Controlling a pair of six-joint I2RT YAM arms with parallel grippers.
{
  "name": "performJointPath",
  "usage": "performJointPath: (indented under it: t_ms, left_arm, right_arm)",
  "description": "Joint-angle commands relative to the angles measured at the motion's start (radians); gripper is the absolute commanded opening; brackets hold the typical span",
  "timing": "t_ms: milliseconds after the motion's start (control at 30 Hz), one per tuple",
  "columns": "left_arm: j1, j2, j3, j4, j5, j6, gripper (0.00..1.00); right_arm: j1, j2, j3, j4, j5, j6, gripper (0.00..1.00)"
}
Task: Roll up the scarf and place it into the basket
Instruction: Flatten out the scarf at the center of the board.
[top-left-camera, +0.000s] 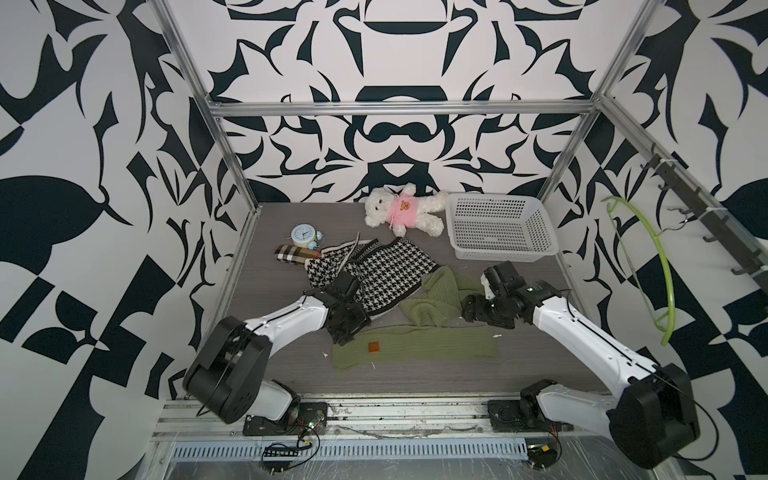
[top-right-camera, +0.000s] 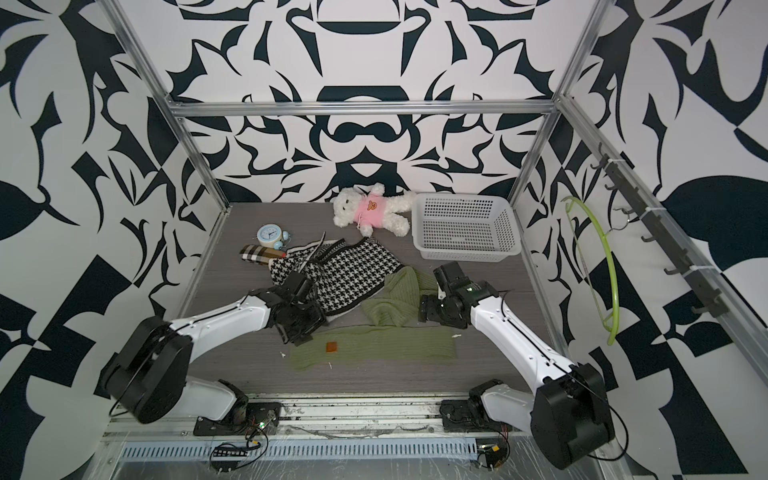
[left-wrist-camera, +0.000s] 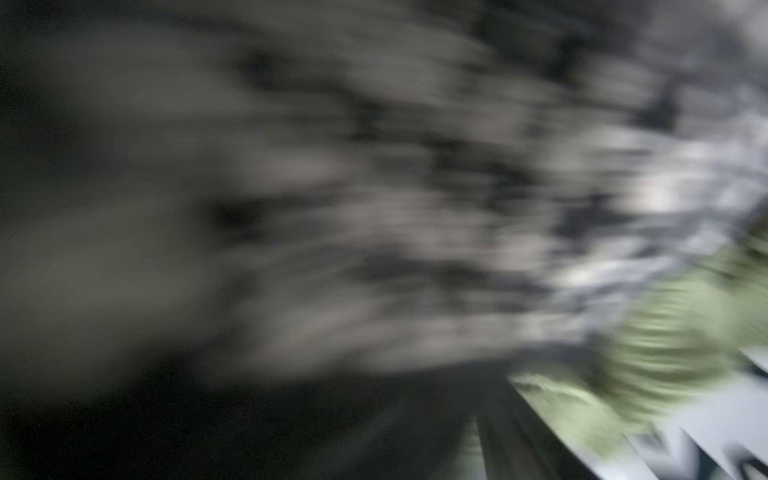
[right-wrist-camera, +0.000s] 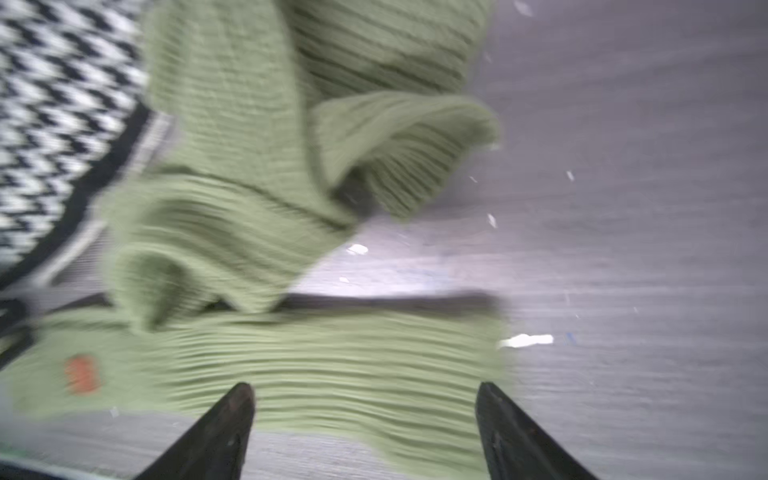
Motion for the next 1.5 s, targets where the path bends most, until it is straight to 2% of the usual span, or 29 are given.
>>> performJointPath:
  t_ms: [0, 67, 100, 167, 300, 367, 433, 467, 500, 567, 600, 667, 733, 767, 833, 967, 1167, 1367, 1433, 1467]
  left_arm:
    - [0.03, -0.155, -0.04, -0.318, -0.304, -0.028, 0.66]
    - [0.067, -0.203, -0.044, -0.326, -0.307, 0.015, 0.67]
    - [0.084, -0.217, -0.045, -0.304, -0.294, 0.045, 0.68]
    - [0.114, -0.219, -0.032, -0.267, -0.235, 0.103, 0.7]
    - [0.12, -0.193, 0.056, -0.244, -0.137, 0.18, 0.71]
    - [0.119, -0.191, 0.087, -0.252, -0.089, 0.195, 0.71]
    - [0.118, -0.202, 0.083, -0.253, -0.042, 0.181, 0.71]
    - [0.118, -0.212, 0.064, -0.238, -0.017, 0.166, 0.7]
    - [0.116, -0.223, 0.038, -0.223, -0.002, 0.146, 0.7]
    - [0.116, -0.232, -0.012, -0.196, 0.026, 0.116, 0.7]
    - [0.116, -0.229, -0.033, -0.183, 0.037, 0.101, 0.7]
    - [0.115, -0.219, -0.079, -0.157, 0.059, 0.079, 0.7]
    - [0.113, -0.212, -0.11, -0.15, 0.055, 0.071, 0.7]
    - [0.113, -0.214, -0.12, -0.153, 0.045, 0.068, 0.7]
    - [0.112, -0.213, -0.139, -0.162, 0.015, 0.061, 0.7]
    - [0.112, -0.164, -0.133, -0.222, -0.073, 0.096, 0.7]
    - [0.112, -0.192, -0.074, -0.196, -0.065, 0.14, 0.71]
    - [0.113, -0.158, 0.045, -0.222, -0.083, 0.211, 0.72]
    - [0.113, -0.144, 0.067, -0.214, -0.066, 0.222, 0.72]
    - [0.113, -0.141, 0.076, -0.21, -0.058, 0.225, 0.72]
  right_arm:
    - [0.0, 0.022, -0.035, 0.006, 0.0, 0.024, 0.84]
    - [0.004, 0.055, -0.061, 0.035, -0.036, 0.021, 0.8]
    - [0.01, 0.073, -0.074, 0.052, -0.042, 0.026, 0.75]
    - [0.054, 0.105, -0.08, 0.081, -0.048, 0.032, 0.68]
    - [0.163, 0.178, -0.039, 0.061, 0.003, 0.034, 0.68]
    - [0.181, 0.202, -0.041, 0.06, 0.014, 0.041, 0.67]
    - [0.186, 0.218, -0.057, 0.066, 0.023, 0.051, 0.62]
    - [0.185, 0.227, -0.065, 0.071, 0.025, 0.053, 0.56]
    - [0.185, 0.238, -0.073, 0.071, 0.036, 0.059, 0.45]
    - [0.184, 0.262, -0.08, 0.069, 0.047, 0.07, 0.16]
    - [0.184, 0.269, -0.081, 0.07, 0.055, 0.076, 0.09]
    - [0.184, 0.261, -0.082, 0.051, 0.115, 0.115, 0.06]
    - [0.181, 0.249, -0.081, 0.038, 0.167, 0.147, 0.07]
    - [0.181, 0.249, -0.077, 0.03, 0.182, 0.154, 0.12]
    - [0.18, 0.271, -0.07, 0.018, 0.2, 0.159, 0.29]
    - [0.183, 0.324, -0.073, 0.012, 0.235, 0.189, 0.42]
    - [0.182, 0.184, -0.102, 0.061, 0.191, 0.187, 0.63]
    - [0.18, 0.197, -0.141, 0.078, 0.101, 0.169, 0.64]
    - [0.181, 0.204, -0.177, 0.112, 0.063, 0.182, 0.57]
    - [0.181, 0.214, -0.19, 0.125, 0.052, 0.188, 0.48]
